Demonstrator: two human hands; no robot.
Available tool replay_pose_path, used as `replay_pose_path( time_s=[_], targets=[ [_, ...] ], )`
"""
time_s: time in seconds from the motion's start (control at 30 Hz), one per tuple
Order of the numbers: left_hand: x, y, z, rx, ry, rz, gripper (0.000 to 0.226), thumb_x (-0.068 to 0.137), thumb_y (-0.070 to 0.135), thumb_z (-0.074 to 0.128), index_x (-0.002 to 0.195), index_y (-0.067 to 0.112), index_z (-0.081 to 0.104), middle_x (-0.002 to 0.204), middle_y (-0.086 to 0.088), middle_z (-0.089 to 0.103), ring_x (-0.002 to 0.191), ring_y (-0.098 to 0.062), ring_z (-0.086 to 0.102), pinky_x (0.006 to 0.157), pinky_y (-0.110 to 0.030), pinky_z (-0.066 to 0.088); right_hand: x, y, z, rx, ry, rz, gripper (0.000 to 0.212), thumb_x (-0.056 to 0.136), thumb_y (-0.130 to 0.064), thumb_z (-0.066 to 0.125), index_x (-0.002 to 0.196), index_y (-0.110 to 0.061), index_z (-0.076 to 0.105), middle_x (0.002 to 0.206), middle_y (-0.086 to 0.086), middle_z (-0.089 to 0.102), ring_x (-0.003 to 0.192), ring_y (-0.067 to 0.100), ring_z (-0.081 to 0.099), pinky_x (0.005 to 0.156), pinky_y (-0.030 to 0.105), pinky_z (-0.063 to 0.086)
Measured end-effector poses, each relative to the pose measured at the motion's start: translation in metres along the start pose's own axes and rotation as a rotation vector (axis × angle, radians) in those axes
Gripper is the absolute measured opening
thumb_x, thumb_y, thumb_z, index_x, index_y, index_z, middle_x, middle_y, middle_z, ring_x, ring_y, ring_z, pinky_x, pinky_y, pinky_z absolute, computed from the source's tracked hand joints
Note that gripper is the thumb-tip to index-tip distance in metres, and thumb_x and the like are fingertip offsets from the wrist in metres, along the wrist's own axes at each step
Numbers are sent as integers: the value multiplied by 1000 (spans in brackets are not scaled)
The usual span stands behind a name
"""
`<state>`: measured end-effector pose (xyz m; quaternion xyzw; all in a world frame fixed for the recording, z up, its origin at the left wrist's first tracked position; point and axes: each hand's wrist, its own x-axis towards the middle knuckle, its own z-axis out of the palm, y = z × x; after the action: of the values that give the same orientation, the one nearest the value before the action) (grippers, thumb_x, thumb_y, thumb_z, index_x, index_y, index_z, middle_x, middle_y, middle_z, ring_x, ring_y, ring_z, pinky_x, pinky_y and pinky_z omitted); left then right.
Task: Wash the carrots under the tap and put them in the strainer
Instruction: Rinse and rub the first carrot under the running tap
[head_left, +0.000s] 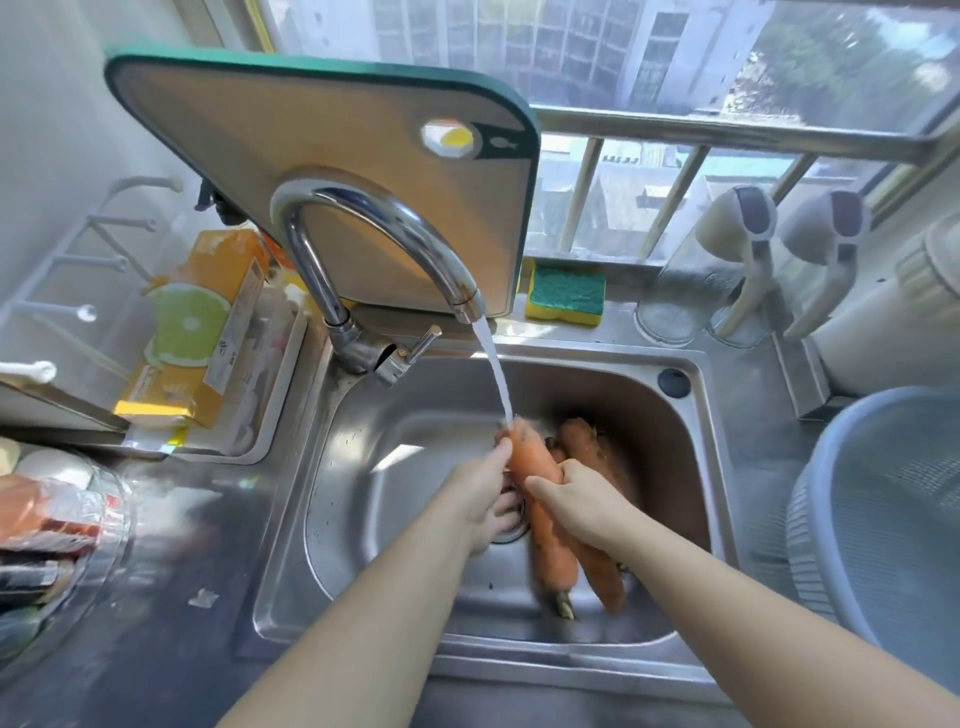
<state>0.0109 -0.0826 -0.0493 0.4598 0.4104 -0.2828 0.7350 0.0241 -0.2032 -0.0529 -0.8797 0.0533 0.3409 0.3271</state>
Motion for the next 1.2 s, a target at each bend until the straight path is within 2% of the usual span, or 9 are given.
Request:
replay_pose_path(
  time_s=[0.13,0.3,0.37,0.47,0.63,0.77,0.87,1.03,1.2],
  targets=[
    [31,-2,13,-67,126,105,46,88,44,61,124,16,55,107,-8,66,99,-27,65,93,-45,52,-21,-22,-6,-91,-53,-104,32,98,-31,46,69,-19,39,103,24,62,91,37,61,79,39,49],
    [40,4,14,35,275,69,56,88,63,44,104,11,56,97,-9,67,96,-33,65,90,-45,52,-29,-35,-14,-210,-46,-135,27,96,-34,49,83,-11,46,101,19,67,92,33,64,75,32,46],
    [46,6,14,-108,232,76,54,92,57,43,95,5,60,83,-10,69,87,-32,66,89,-45,53,-29,-36,-17,-222,-66,-144,30,96,-33,49,72,-16,43,90,14,65,91,32,63,71,29,43],
    [43,12,13,-389,93,62,48,99,43,40,76,5,58,55,-11,65,64,-26,61,68,-38,53,-27,-36,-24,-140,-108,-119,35,95,-35,50,65,-15,46,71,5,58,74,26,58,67,29,43],
    [37,17,6,-441,-40,133,36,100,35,43,91,4,57,82,-12,61,75,-22,59,73,-37,52,-19,-39,-33,-26,-164,-32,36,95,-39,49,74,-11,56,75,6,62,70,21,60,66,29,48],
    [32,19,8,-198,10,231,18,98,17,50,90,2,55,86,-11,59,78,-20,58,78,-35,51,-17,-46,-26,-432,-84,-147,37,98,-38,43,107,-3,53,105,14,60,97,28,59,74,31,42],
    [38,26,11,-124,127,217,23,96,24,55,88,3,54,87,-12,61,79,-22,60,80,-36,52,-22,-49,-17,-618,24,-236,40,100,-37,42,120,-2,44,118,13,58,106,27,59,76,30,41],
    [39,30,11,-341,106,152,44,102,32,37,74,3,54,56,-9,61,61,-24,57,61,-33,50,-17,-47,-20,-597,20,-234,40,98,-38,47,118,-3,45,116,12,60,105,26,59,71,25,36],
    [37,25,-9,-550,-123,101,47,102,40,32,108,-2,54,87,-19,62,81,-27,60,75,-41,51,-12,-47,-38,-152,-170,-116,34,95,-41,50,87,-10,56,72,1,59,65,16,56,52,17,41]
  ],
)
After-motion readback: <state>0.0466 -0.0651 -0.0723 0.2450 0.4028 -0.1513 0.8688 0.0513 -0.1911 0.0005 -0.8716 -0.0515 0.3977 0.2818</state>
